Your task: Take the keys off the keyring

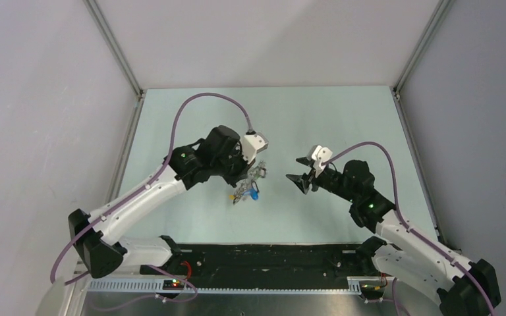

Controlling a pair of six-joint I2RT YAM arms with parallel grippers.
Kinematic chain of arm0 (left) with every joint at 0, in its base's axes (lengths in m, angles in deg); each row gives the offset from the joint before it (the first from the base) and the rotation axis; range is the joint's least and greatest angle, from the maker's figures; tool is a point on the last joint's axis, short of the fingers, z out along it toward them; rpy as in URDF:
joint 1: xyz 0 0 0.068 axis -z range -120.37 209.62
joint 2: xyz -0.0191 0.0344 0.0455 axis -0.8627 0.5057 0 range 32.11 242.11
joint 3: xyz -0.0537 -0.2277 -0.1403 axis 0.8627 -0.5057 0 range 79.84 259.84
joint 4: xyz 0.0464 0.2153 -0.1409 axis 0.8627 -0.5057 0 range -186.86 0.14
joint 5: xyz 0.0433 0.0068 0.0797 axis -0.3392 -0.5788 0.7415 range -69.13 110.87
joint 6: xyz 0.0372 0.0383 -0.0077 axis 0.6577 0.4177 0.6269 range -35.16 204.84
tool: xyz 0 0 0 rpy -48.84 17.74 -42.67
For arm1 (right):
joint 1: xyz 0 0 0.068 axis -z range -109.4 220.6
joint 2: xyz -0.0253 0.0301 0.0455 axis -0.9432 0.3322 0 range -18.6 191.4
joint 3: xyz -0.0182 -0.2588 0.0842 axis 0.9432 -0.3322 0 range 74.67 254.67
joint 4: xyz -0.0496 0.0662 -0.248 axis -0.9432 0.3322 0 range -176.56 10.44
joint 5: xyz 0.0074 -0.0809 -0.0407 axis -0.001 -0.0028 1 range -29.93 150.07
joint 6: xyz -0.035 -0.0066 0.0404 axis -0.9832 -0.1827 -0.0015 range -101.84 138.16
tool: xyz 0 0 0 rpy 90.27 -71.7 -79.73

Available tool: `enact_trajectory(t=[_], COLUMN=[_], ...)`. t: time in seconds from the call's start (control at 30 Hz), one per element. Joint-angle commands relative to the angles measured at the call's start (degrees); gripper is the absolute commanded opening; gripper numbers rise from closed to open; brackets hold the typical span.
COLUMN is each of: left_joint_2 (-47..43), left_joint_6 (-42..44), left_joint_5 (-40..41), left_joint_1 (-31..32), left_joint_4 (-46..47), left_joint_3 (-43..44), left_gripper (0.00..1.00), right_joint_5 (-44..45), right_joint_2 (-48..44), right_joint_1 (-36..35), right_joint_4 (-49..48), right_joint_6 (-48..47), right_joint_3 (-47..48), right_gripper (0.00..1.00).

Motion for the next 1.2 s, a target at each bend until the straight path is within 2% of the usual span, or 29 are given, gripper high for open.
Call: enact_trajectory(t=[0.0, 0.1, 0.2, 0.27, 0.37, 0.43, 0.53, 0.6, 0.7, 0.97, 1.13, 1.17], left_joint_2=[1.5, 2.8, 4.3, 5.7, 7.6, 8.3, 8.1, 7.5, 6.5, 1.3, -2.7, -3.7], left_joint_6=[11.8, 17.5, 20.5, 22.6, 23.1, 22.3, 21.2, 19.7, 17.0, 14.4, 18.8, 22.3], left_joint_5=[8.0, 13.0, 15.1, 15.0, 15.4, 12.9, 4.4, 2.6, 3.2, 11.9, 10.1, 8.4], left_joint_1=[0.5, 0.9, 1.0, 1.3, 1.4, 1.4, 1.2, 0.9, -0.1, -0.8, -0.6, -0.1], left_joint_4=[-11.6, -11.9, -11.7, -11.4, -9.9, -8.8, -6.6, -5.2, -3.4, 1.5, 4.6, 4.6], left_joint_3=[6.2, 8.7, 13.3, 16.2, 18.9, 20.4, 21.0, 21.0, 20.7, 15.9, 9.8, 8.9], left_gripper=[0.0, 0.0, 0.0, 0.0, 0.0, 0.0, 0.0, 0.0, 0.0, 0.0, 0.0, 0.0], right_joint_5=[-5.6, -3.2, 2.5, 3.2, 2.2, 0.0, -2.0, -2.0, -1.7, -1.2, -5.9, -7.2], right_joint_2=[3.7, 5.4, 6.7, 6.6, 5.6, 5.0, 4.7, 4.5, 4.4, 4.4, 3.5, 3.4], right_joint_1=[1.7, 2.6, 3.1, 3.6, 4.1, 4.4, 5.1, 5.4, 6.2, 7.6, 7.8, 7.8], right_joint_4=[-11.8, -16.8, -19.1, -18.7, -17.6, -18.3, -19.1, -20.2, -21.5, -22.0, -21.8, -21.7], right_joint_6=[12.5, 18.7, 25.0, 26.1, 24.1, 21.6, 19.0, 18.2, 17.0, 16.6, 13.2, 12.6], right_joint_3=[0.3, 0.8, 1.2, 2.1, 2.7, 2.8, 2.9, 2.9, 2.9, 3.8, 4.3, 4.4], right_gripper=[0.6, 0.56, 0.59, 0.65, 0.79, 0.82, 0.82, 0.82, 0.81, 0.8, 0.75, 0.74])
